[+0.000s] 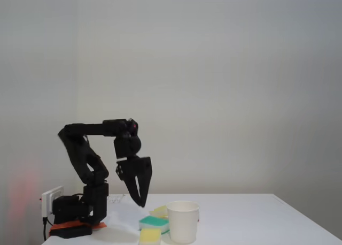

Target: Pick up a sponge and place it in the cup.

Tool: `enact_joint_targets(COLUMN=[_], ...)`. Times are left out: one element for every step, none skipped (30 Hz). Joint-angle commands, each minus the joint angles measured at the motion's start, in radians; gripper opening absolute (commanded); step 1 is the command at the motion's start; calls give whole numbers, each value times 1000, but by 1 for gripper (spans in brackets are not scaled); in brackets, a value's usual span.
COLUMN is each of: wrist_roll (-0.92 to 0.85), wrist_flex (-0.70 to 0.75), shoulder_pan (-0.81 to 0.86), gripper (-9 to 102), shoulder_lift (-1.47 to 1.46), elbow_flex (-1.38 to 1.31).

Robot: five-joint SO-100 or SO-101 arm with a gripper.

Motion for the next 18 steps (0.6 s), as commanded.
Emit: enact_joint_targets(wrist_roll=[-18,-18,-18,-14,-14,-12,-12,-12,-12,-12,-15,-17,-17,-18,-29,-44,-54,-58], wrist_flex=[-72,-101,-129,-155,-181,-206,-224,-242,-256,-264,-270,-270,-270,-270,-270,-270,-270,-270], shoulder_pan=[32,35,35,35,35,35,35,35,35,35,35,34,32,32,32,35,35,37], gripper=[0,0,0,1,2,3,3,4,6,7,8,10,12,16,21,25,27,30], shoulder_lift=[-66,-89,-115,-137,-158,-176,-190,-204,-216,-222,-227,-232,-233,-235,-236,-236,-238,-245], elbow_flex=[-48,-48,-51,-52,-52,-54,-54,-54,-55,-55,-58,-63,-64,-67,-71,-72,-77,-83])
